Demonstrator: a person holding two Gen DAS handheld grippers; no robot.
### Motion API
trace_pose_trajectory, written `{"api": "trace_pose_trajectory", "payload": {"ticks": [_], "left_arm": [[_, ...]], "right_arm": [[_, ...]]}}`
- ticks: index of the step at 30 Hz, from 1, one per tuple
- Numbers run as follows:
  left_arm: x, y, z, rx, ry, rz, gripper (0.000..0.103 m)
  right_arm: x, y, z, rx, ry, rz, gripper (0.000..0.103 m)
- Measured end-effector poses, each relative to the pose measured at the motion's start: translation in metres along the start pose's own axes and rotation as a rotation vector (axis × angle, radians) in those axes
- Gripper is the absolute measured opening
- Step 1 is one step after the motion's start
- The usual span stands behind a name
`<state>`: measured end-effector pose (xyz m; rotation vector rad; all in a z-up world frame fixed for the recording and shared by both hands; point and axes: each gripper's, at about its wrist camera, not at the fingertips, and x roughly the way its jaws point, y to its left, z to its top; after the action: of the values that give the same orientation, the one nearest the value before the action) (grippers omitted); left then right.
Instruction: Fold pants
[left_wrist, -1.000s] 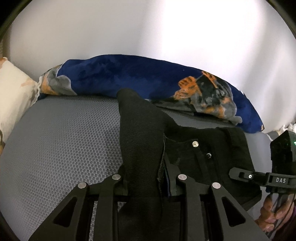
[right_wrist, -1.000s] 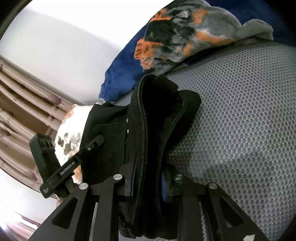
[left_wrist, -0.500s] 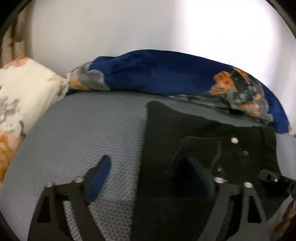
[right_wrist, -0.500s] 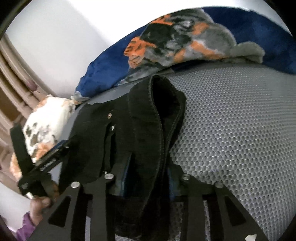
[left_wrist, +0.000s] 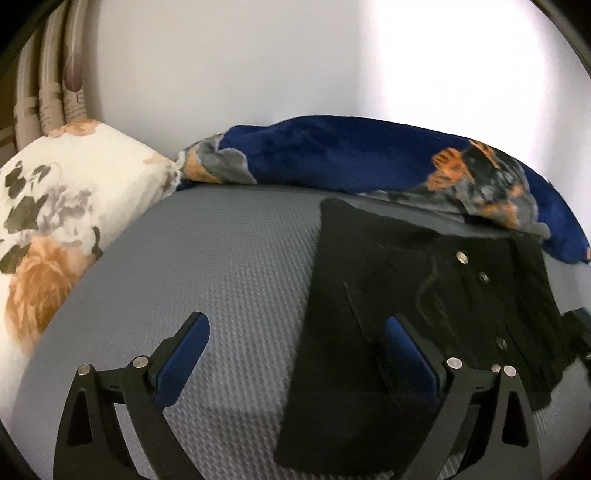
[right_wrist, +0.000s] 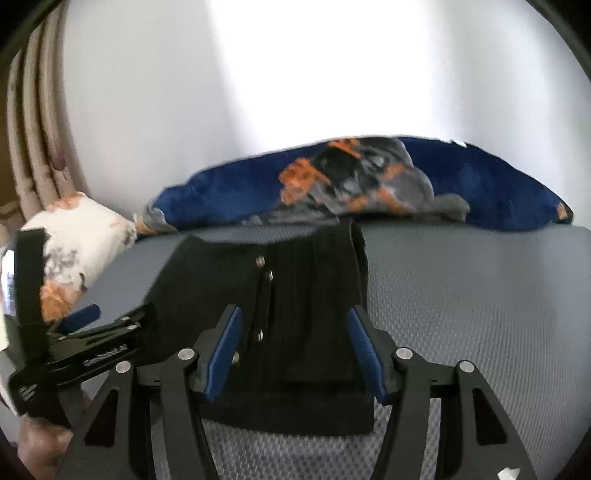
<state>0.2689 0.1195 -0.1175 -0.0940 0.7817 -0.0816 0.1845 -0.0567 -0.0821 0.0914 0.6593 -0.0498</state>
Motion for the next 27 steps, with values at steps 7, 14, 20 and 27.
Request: {"api": "trace_pose_trajectory", "payload": {"ticks": [7,14,20,27], "left_arm": [[-0.017,-0.006,-0.022,0.017,-0.03,-0.046,0.096],[-0.037,-0.007,-0.026,0.032,-0.055,-0.056,0.096],[-0.049,-0.005,-0.026,0.033,-0.056,-0.054,0.096],[-0.061,-0.007,-0.027,0.05,-0.066,-0.055,0.096]], "right_arm": [[-0.013,0.01,-0.017,0.008,0.01,-0.006,0.061],[-0.023,0.016,-0.019,0.027,0.017,-0.008,0.063],[-0.029,0.02,-0.02,0.021,0.013,-0.025,0.068],[-0.037,0.021,-0.022,0.017,0.018,-0.046,0.069]]}}
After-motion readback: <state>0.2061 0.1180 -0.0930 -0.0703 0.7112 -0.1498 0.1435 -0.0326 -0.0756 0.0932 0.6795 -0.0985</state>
